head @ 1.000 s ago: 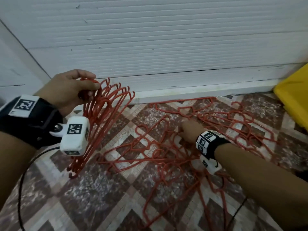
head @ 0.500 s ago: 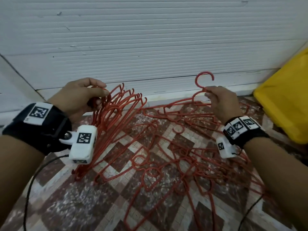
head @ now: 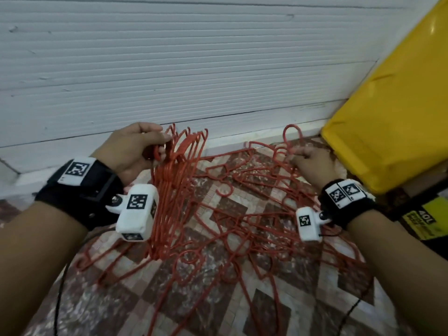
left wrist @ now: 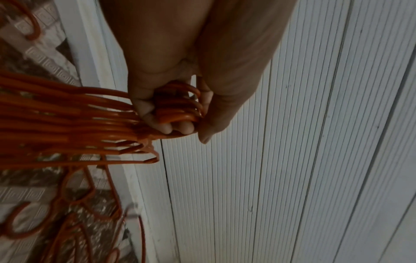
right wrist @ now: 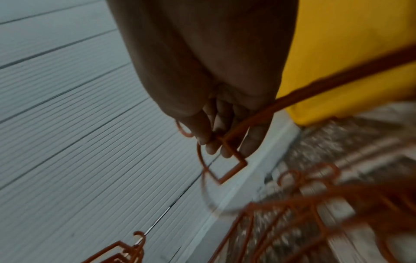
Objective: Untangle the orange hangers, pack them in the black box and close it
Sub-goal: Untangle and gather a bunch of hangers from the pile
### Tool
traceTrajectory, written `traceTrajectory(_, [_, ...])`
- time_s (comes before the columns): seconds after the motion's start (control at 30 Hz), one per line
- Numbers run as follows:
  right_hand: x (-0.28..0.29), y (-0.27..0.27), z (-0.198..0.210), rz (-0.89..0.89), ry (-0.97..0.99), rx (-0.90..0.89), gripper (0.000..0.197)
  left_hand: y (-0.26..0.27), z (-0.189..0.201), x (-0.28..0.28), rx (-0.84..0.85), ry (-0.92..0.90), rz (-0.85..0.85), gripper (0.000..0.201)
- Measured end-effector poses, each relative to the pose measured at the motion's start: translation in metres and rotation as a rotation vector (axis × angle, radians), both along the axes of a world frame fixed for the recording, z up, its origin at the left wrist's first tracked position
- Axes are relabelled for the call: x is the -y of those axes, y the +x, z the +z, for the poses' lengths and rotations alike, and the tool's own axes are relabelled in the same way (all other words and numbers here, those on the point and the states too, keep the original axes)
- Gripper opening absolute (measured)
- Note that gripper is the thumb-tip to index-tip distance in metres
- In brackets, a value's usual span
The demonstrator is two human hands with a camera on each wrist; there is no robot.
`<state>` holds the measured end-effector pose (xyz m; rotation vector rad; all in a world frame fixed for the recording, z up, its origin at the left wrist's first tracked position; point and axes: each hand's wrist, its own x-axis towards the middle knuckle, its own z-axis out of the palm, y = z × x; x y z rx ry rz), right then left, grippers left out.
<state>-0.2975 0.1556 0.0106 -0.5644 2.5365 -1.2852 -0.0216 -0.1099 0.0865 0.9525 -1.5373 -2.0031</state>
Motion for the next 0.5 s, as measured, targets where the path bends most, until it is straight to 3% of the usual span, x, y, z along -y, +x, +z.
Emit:
traceTrajectory(0.1, [-0.010,0.016,-0.018,-0.027,-0.194,0.314,0.026,-0.012,-0.004,-0.010,-0.004,0.013,-0.009,0.023])
traceTrajectory(0.17, [-0.009,0.029,-0.018,-0.030,-0.316,0.424,0.029,-0.017,-0.004,-0.015,-0.032,0.068,-0.026,0.022])
traceTrajectory(0.27, [0.004,0.057,0.001,0.053,-0.381,0.458,0.017,-0.022,-0.005,-0.022,-0.088,0.146,-0.071,0.020])
traceTrajectory(0.5, [0.060,0.133,0.034,0.336,-0.328,0.463,0.034,-0.032,-0.003,-0.040,-0.149,0.159,-0.164,0.011])
